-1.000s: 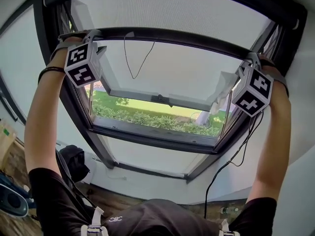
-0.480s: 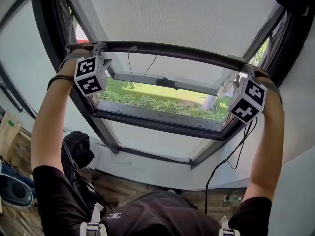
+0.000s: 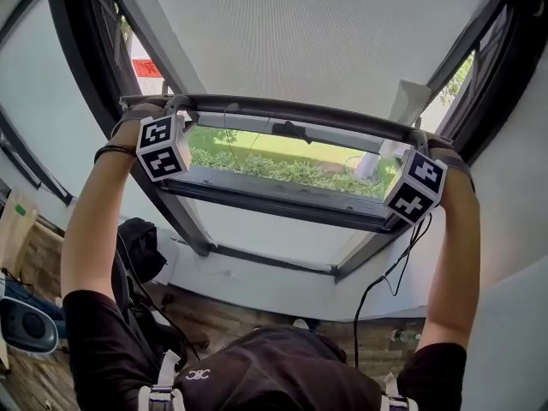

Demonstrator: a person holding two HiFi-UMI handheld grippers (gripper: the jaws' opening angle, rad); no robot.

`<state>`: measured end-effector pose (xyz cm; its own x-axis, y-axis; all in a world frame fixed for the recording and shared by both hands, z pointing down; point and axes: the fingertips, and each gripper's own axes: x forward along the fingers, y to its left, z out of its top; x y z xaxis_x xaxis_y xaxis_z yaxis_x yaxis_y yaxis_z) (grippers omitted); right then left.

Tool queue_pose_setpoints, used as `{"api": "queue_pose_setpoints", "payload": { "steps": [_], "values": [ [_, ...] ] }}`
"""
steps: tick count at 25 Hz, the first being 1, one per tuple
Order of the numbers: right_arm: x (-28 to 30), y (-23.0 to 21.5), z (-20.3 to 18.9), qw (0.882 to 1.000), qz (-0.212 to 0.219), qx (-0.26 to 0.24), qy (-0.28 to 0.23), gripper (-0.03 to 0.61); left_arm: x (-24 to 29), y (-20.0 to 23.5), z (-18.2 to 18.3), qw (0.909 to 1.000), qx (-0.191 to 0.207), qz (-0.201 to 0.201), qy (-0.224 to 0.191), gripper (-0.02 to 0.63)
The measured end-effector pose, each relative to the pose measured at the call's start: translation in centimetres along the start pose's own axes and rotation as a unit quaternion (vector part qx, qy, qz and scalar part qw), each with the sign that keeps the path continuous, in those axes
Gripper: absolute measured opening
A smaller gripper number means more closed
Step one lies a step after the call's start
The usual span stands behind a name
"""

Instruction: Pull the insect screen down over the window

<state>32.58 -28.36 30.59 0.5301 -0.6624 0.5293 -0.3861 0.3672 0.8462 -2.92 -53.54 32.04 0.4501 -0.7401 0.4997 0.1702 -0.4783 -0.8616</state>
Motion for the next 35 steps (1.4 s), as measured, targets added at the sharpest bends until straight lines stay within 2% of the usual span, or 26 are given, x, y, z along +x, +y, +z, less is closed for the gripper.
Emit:
{"api": "queue_pose_setpoints", "payload": {
  "steps": [4, 11, 19, 25, 35],
  "values": [
    [1.7, 2.3, -0.3, 1.000, 0.020, -0.005, 0.001, 0.186, 1.5, -2.7, -0.2, 0.9999, -0.002, -0.014, 0.006, 0.138],
    [2.5, 3.7, -0.4, 0.999, 0.034, 0.003, -0.006, 0.176, 2.5, -4.3, -0.2, 0.9996, -0.013, -0.026, 0.009, 0.156],
    [4.3, 8.3, -0.8, 0.995, 0.101, -0.009, 0.004, 0.153, 4.4, -8.9, -0.7, 0.9965, -0.005, -0.079, 0.028, 0.153],
    [5.7, 10.3, -0.9, 0.995, 0.102, -0.013, 0.005, 0.153, 5.6, -11.4, -0.9, 0.9957, -0.008, -0.088, 0.027, 0.158],
    [7.7, 14.5, -1.3, 0.990, 0.141, -0.014, 0.010, 0.152, 7.5, -15.3, -1.4, 0.9917, -0.007, -0.122, 0.038, 0.163]
  ]
}}
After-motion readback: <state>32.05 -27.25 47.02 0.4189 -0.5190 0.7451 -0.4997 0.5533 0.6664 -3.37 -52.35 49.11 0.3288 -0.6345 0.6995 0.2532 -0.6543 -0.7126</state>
